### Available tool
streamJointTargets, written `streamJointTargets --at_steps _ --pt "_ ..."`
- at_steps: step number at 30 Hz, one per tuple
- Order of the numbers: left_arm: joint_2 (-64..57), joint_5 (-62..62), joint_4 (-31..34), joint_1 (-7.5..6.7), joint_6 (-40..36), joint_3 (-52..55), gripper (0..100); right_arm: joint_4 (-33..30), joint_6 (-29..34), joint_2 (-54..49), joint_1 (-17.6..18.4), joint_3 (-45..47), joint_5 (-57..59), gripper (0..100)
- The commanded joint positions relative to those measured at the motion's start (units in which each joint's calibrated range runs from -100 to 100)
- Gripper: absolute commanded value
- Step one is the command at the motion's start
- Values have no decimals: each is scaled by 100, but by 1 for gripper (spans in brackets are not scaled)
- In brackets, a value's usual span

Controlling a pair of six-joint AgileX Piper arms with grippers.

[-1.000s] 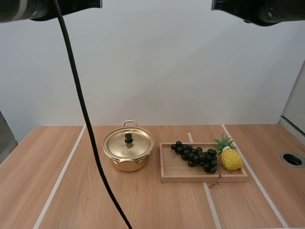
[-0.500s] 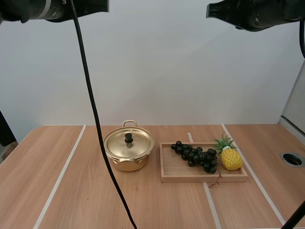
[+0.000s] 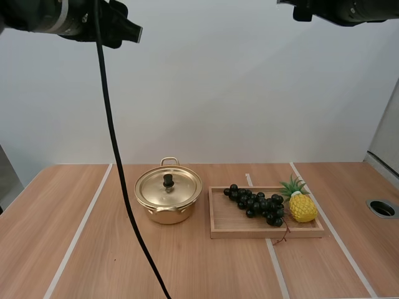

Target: Open the pot, put the grape inside, and close it

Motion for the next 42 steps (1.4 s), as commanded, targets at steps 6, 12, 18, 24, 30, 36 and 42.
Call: streamJointTargets --at_steps 6,12,18,24,30,36,42 --pt "501 1127 -686 -11 1483 -49 100 20 -707 -56 -25 -41 35 100" --pt "1435 2568 -1402 -11 2606 -49 100 370 -1754 -34 -25 -41 1656 100" --pt "2105 3678 -1658 -19 3177 -51 100 567 -2275 30 -25 -41 2755 100" --pt "2817 4559 -1889 -19 3327 -248 100 645 -2405 69 -25 -41 3284 100" --pt "3563 4810 -1804 -225 3323 -743 100 656 -2405 108 -25 -41 3368 100" --pt "4023 4810 -1257 -583 3207 -805 100 687 -2405 108 -25 -41 3612 100" --pt "4553 4810 -1290 -638 3125 -805 100 698 -2405 108 -25 -41 3728 100"
